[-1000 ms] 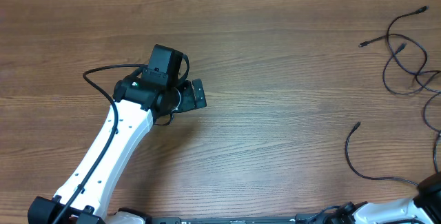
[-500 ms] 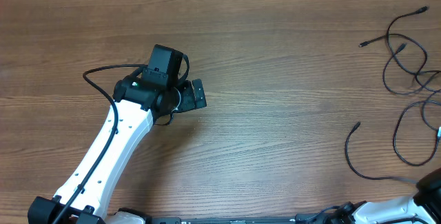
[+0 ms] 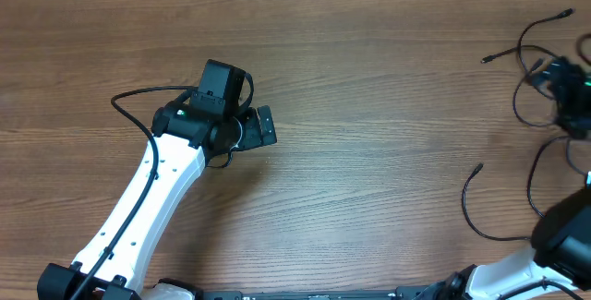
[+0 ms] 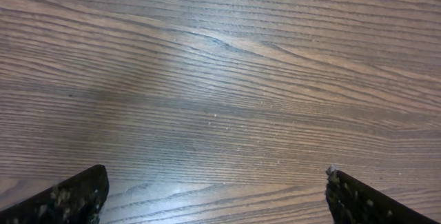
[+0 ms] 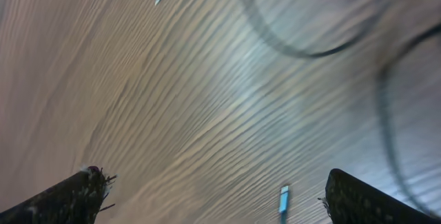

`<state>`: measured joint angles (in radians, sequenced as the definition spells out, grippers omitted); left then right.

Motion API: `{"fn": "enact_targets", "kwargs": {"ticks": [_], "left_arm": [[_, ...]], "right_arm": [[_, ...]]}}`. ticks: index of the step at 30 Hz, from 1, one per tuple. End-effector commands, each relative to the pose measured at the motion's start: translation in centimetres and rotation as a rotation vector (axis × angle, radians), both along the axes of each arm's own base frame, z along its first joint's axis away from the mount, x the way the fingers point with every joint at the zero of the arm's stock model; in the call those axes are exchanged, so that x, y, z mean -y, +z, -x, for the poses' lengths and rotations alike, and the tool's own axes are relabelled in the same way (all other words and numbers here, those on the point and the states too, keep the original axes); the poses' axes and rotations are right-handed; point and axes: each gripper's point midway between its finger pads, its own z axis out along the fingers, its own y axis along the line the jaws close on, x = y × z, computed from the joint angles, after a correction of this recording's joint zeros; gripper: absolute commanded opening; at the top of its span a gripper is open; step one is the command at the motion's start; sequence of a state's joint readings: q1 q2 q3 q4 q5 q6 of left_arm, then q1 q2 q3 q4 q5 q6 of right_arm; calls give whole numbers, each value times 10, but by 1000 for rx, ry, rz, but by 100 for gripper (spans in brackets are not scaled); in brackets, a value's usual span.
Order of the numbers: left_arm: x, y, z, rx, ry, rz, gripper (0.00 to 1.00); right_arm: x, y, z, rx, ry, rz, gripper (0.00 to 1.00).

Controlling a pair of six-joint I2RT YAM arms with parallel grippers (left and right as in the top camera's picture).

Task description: Untangle cables

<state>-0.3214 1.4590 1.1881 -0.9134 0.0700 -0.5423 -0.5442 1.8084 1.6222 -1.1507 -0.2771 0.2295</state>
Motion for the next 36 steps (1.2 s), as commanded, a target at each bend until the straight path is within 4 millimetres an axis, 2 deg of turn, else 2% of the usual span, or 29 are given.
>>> {"fn": "enact_targets", "kwargs": {"ticks": [1, 6, 8, 9, 13, 16, 20, 36], "left_arm": [[1, 7, -3, 27, -22, -10, 100], [1, 7, -3, 27, -22, -10, 100], [1, 6, -3, 28, -22, -10, 100], [1, 7, -3, 27, -22, -10, 100], [1, 7, -3, 27, -22, -10, 100], [1, 7, -3, 27, -22, -10, 100], [1, 7, -3, 27, -22, -10, 100], [0, 6, -2, 22, -22, -12, 100]], "right_arm": [[-44, 6, -16, 14, 148, 5, 100], [-109, 5, -26, -2, 310, -3, 100], [-126, 5, -28, -2, 352, -3, 100], [-143, 5, -30, 1, 396, -2, 100], [-174, 6, -32, 3, 474, -2, 100], [-190, 6, -31, 5, 511, -2, 100], [-203, 7, -34, 21, 547, 4, 100], [-204, 7, -35, 25, 548, 6, 100]]}}
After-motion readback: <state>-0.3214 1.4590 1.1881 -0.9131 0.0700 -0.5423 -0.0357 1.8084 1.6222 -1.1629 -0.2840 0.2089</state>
